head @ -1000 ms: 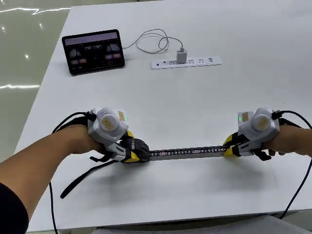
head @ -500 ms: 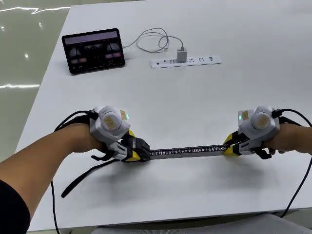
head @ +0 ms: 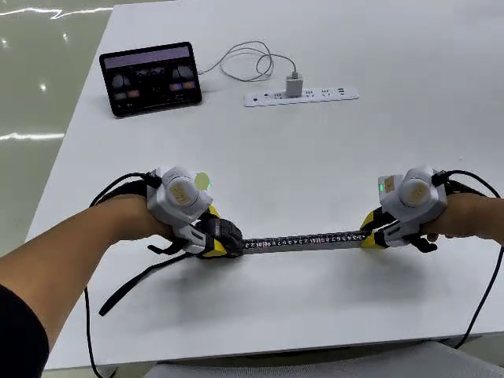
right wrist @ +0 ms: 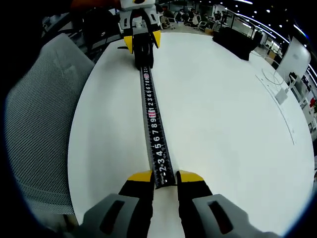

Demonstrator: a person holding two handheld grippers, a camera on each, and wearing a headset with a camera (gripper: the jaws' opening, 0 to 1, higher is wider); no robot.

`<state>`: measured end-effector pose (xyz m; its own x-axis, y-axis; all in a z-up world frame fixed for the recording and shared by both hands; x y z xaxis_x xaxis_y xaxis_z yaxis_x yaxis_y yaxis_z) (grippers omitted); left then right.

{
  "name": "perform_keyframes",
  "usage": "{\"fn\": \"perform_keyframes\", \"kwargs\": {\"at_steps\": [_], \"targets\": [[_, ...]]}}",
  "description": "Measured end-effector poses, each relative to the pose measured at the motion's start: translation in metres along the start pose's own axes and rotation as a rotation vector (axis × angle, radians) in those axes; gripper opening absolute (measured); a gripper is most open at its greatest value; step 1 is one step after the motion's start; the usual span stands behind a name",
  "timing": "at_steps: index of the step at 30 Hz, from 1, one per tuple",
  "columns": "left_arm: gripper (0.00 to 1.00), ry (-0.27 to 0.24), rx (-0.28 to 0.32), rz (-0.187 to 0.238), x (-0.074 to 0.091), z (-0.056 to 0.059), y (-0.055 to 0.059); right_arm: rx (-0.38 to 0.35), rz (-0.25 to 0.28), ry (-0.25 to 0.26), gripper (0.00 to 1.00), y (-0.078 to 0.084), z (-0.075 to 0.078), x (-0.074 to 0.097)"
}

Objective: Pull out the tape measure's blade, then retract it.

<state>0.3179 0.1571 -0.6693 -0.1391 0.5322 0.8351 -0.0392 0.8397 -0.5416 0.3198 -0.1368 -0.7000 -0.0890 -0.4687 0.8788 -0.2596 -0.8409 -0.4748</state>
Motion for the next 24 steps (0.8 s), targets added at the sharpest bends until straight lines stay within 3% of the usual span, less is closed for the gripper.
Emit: {"fn": "perform_keyframes", "kwargs": {"at_steps": [3,5,9,20,24], "targets": [[0.40,-0.027,0.020,-0.001,0.001,-0.003,0.002,-0.006,0.006,0.009,0.18,-0.001,0.001,0.000],[0.44,-0.038,0.080,-0.006,0.003,-0.005,0.005,-0.010,0.014,0.011,0.19,-0.002,0.001,0.002],[0.57,-0.077,0.141,-0.022,0.008,-0.011,0.013,-0.019,0.016,0.015,0.21,-0.002,0.001,0.004],[0.77,-0.086,0.188,-0.014,0.018,-0.009,0.021,-0.041,-0.010,0.010,0.33,0.007,0.001,0.011],[0.86,-0.087,0.181,0.014,0.019,-0.008,0.019,-0.043,-0.012,-0.006,0.38,0.010,-0.002,0.012]]}}
Point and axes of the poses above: the centre of the closed fingertips' face, and the gripper's own axes: x roughly backward along the fingers, z roughly to its right, y roughly out of its underside, the point moved 6 cm from there along x, roughly backward along the fingers, and after that the axes turned 8 degrees about -x, right-handed, at the moved point
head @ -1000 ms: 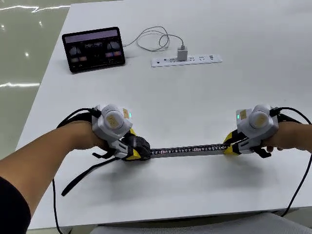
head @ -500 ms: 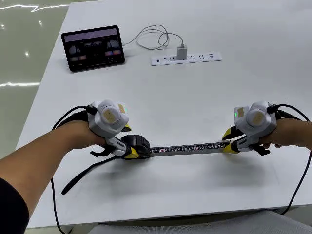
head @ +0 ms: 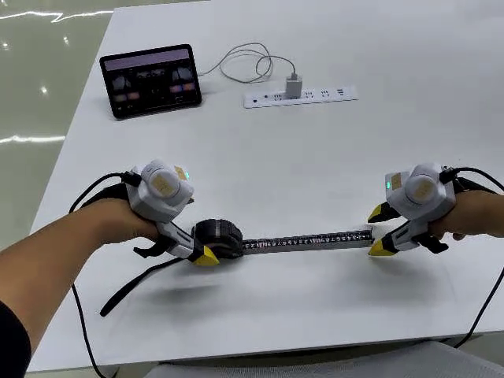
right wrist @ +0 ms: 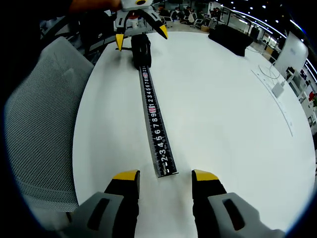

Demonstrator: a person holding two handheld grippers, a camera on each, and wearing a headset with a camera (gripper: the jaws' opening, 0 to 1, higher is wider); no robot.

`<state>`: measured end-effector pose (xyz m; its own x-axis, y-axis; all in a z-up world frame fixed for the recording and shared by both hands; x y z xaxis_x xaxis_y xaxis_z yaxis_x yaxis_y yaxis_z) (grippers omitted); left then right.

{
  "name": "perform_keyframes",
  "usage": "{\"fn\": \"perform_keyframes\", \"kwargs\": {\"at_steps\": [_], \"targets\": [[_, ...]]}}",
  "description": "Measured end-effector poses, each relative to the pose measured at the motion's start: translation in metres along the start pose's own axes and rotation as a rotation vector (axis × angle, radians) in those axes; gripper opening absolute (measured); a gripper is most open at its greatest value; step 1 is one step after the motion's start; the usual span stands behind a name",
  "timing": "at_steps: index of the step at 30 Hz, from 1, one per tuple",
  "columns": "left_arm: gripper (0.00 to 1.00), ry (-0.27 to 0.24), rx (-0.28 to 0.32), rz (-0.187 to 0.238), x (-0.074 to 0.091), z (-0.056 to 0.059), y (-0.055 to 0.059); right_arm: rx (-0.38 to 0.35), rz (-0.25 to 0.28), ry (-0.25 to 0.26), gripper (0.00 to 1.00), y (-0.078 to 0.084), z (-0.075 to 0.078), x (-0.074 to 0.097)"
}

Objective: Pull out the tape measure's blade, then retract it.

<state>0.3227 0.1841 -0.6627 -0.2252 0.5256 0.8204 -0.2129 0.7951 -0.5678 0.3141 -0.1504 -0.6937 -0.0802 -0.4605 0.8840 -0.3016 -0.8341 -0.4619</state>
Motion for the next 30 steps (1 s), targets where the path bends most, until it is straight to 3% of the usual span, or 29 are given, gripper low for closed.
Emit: {"fn": "perform_keyframes", "kwargs": {"at_steps": [6,9,12,16,19,21,24,25,27,30], "targets": [[0.99,-0.029,0.008,0.020,0.002,-0.003,-0.001,-0.007,0.002,-0.009,0.50,0.002,-0.003,0.001],[1.00,-0.041,0.041,0.052,0.005,-0.004,-0.001,-0.056,0.022,-0.014,0.58,0.000,-0.004,0.004],[1.00,-0.087,0.075,0.070,0.011,-0.007,0.003,-0.090,0.039,0.001,0.65,0.001,-0.003,0.006],[1.00,-0.101,0.125,0.082,0.016,-0.005,0.010,-0.129,0.081,0.035,0.71,0.001,-0.002,0.010],[1.00,-0.136,0.146,0.124,0.021,-0.005,0.012,-0.158,0.121,0.055,0.75,0.001,-0.001,0.014],[1.00,-0.155,0.173,0.118,0.024,-0.005,0.019,-0.177,0.148,0.078,0.79,0.002,-0.001,0.018],[1.00,-0.167,0.208,0.139,0.029,-0.003,0.024,-0.205,0.161,0.093,0.80,0.008,-0.001,0.022],[1.00,-0.165,0.241,0.160,0.030,-0.002,0.025,-0.214,0.170,0.100,0.81,0.010,-0.002,0.024],[1.00,-0.165,0.282,0.163,0.033,0.001,0.029,-0.236,0.187,0.117,0.82,0.015,-0.003,0.027],[1.00,-0.191,0.286,0.176,0.036,0.004,0.035,-0.249,0.214,0.151,0.83,0.019,-0.006,0.032]]}}
Point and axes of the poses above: the centre of the closed fingertips' face, and the gripper's own axes: x roughly backward along the fingers, z roughly to its right, y roughly out of its underside, the point moved 6 cm from there along x, roughly backward along the fingers, and after that the axes turned 8 degrees about -x, right-handed, at the moved point
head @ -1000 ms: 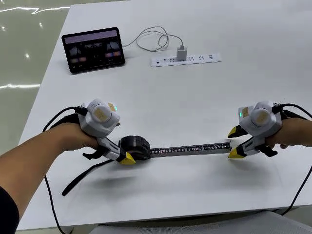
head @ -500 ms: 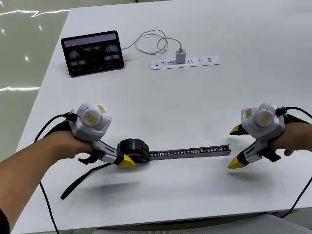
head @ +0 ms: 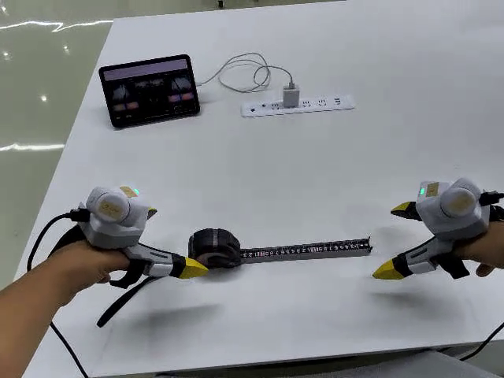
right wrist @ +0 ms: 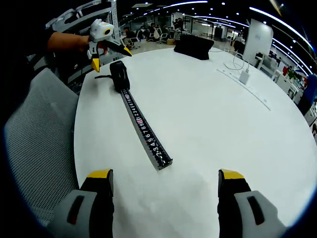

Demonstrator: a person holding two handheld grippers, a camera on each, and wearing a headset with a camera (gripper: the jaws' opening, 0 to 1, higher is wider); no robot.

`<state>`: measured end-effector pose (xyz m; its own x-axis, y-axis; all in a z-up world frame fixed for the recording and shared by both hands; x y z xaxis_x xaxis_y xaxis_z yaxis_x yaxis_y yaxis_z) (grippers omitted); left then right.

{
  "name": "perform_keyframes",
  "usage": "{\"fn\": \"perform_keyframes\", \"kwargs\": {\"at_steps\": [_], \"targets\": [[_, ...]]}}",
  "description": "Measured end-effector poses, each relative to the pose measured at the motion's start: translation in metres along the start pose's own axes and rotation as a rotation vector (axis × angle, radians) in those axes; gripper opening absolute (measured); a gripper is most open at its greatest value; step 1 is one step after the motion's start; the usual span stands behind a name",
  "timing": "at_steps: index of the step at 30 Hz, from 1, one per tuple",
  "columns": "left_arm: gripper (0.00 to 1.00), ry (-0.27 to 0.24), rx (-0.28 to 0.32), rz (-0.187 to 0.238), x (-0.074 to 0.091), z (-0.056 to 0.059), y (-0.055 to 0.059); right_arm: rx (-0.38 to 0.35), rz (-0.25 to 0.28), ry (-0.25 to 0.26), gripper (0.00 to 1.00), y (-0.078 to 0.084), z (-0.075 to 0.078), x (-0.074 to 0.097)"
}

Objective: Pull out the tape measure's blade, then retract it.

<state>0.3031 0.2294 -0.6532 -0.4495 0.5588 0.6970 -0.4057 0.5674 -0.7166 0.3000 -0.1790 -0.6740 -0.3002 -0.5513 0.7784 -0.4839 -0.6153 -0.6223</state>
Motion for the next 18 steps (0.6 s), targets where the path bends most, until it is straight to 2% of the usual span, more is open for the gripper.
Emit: {"fn": "perform_keyframes", "kwargs": {"at_steps": [2,6,13,15,18], "targets": [[1.00,-0.009,0.021,0.018,0.004,0.002,0.003,-0.023,0.039,0.016,0.83,-0.001,-0.003,0.006],[1.00,-0.032,0.051,0.038,0.012,0.006,0.011,-0.063,0.046,0.040,0.81,0.010,-0.005,0.014],[1.00,-0.070,0.111,0.044,0.025,0.013,0.032,-0.161,0.106,0.066,0.96,0.028,-0.008,0.029],[1.00,-0.074,0.131,0.048,0.030,0.015,0.035,-0.169,0.111,0.068,1.00,0.033,-0.011,0.032],[1.00,-0.092,0.141,0.054,0.036,0.018,0.038,-0.172,0.117,0.070,1.00,0.040,-0.013,0.036]]}}
Point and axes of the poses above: the centre of the closed fingertips' face, and the gripper's own axes: x roughly backward along the fingers, z roughly to its right, y roughly out of its underside, the point moved 6 cm from there along x, roughly backward along the fingers, and after that the axes turned 8 degrees about -x, right-handed, at the moved point
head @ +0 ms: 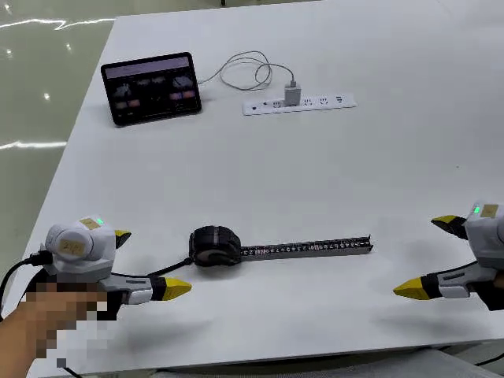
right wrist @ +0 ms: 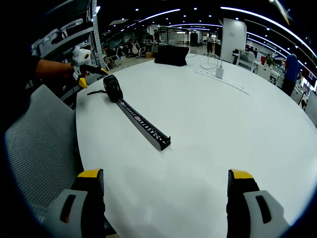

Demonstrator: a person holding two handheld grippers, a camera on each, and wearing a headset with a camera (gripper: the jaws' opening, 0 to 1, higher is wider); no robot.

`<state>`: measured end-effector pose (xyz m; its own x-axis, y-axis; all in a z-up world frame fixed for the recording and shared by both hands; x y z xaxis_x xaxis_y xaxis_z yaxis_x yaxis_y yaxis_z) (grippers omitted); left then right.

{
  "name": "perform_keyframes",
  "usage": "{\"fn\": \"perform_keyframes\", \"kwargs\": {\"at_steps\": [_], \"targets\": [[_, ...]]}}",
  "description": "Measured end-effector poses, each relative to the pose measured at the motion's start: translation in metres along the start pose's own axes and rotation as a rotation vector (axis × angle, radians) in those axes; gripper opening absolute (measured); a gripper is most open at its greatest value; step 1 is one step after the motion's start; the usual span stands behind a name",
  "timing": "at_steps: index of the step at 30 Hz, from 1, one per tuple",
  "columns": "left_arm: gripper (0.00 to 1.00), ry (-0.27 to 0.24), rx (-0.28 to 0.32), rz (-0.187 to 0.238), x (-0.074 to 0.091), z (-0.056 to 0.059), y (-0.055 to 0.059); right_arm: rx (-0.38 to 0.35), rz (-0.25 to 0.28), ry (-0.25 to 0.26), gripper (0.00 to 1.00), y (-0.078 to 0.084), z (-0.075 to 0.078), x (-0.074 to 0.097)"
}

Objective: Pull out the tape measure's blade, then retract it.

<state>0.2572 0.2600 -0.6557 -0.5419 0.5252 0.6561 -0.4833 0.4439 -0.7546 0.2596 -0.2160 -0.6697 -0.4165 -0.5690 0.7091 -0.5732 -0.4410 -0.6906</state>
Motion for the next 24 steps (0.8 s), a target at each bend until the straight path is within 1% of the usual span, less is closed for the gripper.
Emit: {"fn": "perform_keyframes", "kwargs": {"at_steps": [3,6,11,12,13,14,16,19,24], "targets": [[1.00,-0.011,0.012,0.010,0.005,0.004,0.001,0.007,0.006,0.008,1.00,0.003,0.001,0.008],[1.00,-0.023,0.018,0.014,0.009,0.007,0.005,0.012,0.024,0.019,1.00,0.004,0.003,0.018],[1.00,-0.040,0.030,0.020,0.015,0.007,0.011,0.012,0.035,0.048,1.00,0.012,0.009,0.035],[1.00,-0.051,0.027,0.022,0.017,0.006,0.011,0.007,0.034,0.053,1.00,0.015,0.009,0.038],[1.00,-0.050,0.035,0.030,0.019,0.005,0.011,0.008,0.034,0.057,1.00,0.018,0.009,0.040],[1.00,-0.054,0.053,0.064,0.022,0.004,0.007,0.008,0.033,0.058,1.00,0.022,0.008,0.042],[1.00,-0.069,0.045,0.048,0.024,0.002,0.009,0.004,0.025,0.063,1.00,0.027,0.008,0.046],[1.00,-0.064,0.030,0.042,0.028,0.003,0.009,-0.009,0.026,0.068,1.00,0.034,0.007,0.054],[1.00,-0.059,0.023,0.028,0.031,0.003,0.013,-0.017,0.024,0.072,1.00,0.040,0.003,0.060]]}}
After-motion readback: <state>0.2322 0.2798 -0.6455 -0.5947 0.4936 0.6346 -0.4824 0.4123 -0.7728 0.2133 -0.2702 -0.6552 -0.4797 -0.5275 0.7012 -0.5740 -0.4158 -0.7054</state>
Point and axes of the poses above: the centre of the closed fingertips' face, and the gripper's own axes: x roughly backward along the fingers, z roughly to its right, y roughly out of its underside, the point moved 6 cm from there along x, roughly backward along the fingers, and after that the axes turned 8 degrees about -x, right-handed, at the moved point
